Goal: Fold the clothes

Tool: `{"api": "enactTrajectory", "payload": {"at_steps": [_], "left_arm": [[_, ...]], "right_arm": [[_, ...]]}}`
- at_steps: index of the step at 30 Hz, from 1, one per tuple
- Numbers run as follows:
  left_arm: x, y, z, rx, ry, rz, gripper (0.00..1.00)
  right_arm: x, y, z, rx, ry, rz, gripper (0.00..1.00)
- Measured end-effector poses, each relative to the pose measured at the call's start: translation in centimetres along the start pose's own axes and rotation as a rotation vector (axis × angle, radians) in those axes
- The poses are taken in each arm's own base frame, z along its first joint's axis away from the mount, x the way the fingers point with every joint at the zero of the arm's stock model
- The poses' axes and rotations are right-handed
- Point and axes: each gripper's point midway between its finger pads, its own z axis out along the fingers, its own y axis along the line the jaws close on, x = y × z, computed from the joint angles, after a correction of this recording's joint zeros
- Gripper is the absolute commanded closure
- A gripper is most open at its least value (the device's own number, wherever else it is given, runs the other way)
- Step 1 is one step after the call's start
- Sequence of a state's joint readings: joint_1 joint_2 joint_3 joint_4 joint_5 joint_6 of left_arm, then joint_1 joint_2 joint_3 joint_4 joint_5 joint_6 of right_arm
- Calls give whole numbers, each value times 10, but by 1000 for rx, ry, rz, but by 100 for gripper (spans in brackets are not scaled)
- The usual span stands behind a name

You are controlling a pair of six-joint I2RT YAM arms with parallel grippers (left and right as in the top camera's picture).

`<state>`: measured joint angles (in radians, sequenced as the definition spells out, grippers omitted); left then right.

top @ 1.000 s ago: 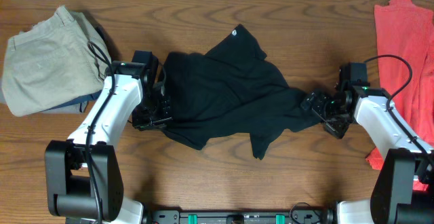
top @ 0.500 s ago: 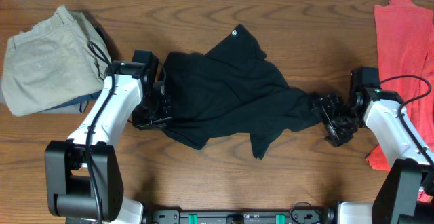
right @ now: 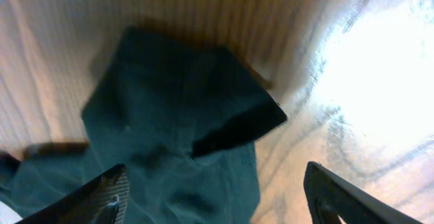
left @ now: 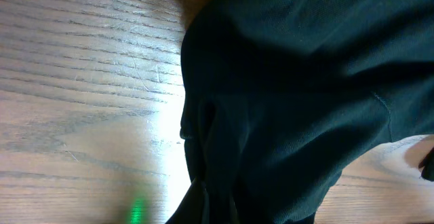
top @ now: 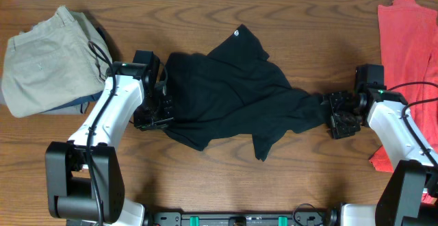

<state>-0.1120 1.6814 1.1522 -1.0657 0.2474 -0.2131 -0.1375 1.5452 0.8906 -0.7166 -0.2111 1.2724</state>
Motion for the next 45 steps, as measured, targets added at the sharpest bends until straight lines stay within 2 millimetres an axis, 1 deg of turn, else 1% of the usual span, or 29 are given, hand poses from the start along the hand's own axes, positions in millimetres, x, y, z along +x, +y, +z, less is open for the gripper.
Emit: {"api": "enactTrajectory", "payload": {"at_steps": [5,9,17,22,25,28,30,33,35,37,39,40,42,44,45], "left_arm": [[0,0,0,0,0,0,94],[0,0,0,0,0,0,94],[0,0,0,0,0,0,94],[0,0,0,0,0,0,94],[0,0,0,0,0,0,94],[0,0,0,0,0,0,94],[0,0,0,0,0,0,94],[0,0,0,0,0,0,94],[0,0,0,0,0,0,94],[0,0,0,0,0,0,94],[0,0,0,0,0,0,94],[0,0,0,0,0,0,94],[0,0,0,0,0,0,94],[0,0,0,0,0,0,94],[0,0,0,0,0,0,94]], "right_arm": [[-4,0,0,5,-32,28,26],[-2,4,1,-4,-52,24,34],[1,6,6,4,-70,50,35],[4,7,18,21,-68,49,45],[2,7,24,28,-69,55,55],[1,7,27,31,-71,60,60],[1,10,28,21,-76,55,70],[2,13,28,13,-76,48,81],[2,14,28,8,-78,44,92],[2,16,29,1,-79,36,96],[2,17,29,-3,-80,36,95],[2,17,29,-4,-79,36,92],[2,17,29,-4,-79,30,84],[2,17,29,-4,-79,14,71],[2,17,29,-3,-79,6,67]]}}
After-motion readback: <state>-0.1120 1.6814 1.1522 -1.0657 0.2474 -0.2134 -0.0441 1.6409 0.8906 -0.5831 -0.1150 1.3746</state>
